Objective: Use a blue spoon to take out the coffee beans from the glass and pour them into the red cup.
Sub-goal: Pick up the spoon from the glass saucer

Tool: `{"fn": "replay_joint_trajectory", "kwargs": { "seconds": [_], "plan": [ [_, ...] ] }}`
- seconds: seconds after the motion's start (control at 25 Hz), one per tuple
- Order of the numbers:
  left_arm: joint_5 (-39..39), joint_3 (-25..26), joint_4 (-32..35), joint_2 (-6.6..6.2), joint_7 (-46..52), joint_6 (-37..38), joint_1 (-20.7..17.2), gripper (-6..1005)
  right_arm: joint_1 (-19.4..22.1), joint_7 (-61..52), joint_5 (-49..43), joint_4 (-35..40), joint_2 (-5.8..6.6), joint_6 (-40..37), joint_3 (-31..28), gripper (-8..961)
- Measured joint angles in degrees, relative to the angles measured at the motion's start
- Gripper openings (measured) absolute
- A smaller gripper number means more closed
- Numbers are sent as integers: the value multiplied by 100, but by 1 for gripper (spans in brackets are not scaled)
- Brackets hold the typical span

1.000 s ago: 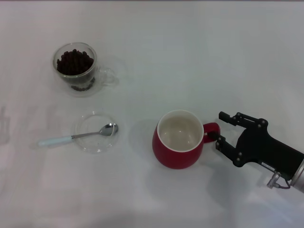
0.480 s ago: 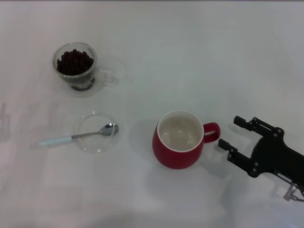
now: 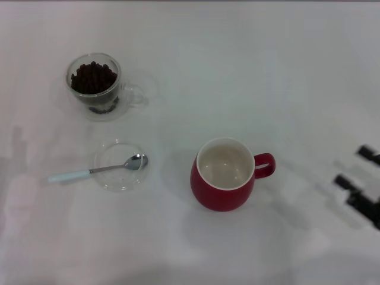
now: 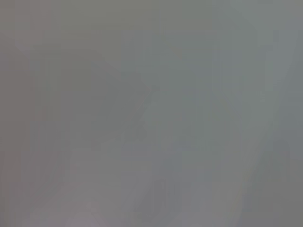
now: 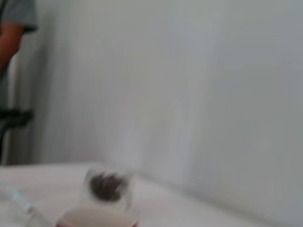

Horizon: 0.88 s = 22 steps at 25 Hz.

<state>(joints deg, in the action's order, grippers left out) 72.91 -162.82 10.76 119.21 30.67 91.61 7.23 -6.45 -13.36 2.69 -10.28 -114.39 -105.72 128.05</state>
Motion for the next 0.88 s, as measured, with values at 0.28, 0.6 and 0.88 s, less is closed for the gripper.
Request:
{"fn": "replay_joint_trajectory", "kwargs": {
  "seconds": [0.28, 0.6, 0.88],
  "plan": [
    [-816, -4, 200, 37, 2617, -388, -100, 457, -12, 27, 796, -411, 144, -1192, 0, 647],
    [-1299, -4, 739, 52, 2883, -770, -772, 515, -239, 37, 1437, -445, 284, -1369, 0, 648],
    [-1282, -4, 1169, 58, 2305, -665, -1339, 514, -394, 38, 1652, -452, 395, -1407, 3, 647]
  ]
}}
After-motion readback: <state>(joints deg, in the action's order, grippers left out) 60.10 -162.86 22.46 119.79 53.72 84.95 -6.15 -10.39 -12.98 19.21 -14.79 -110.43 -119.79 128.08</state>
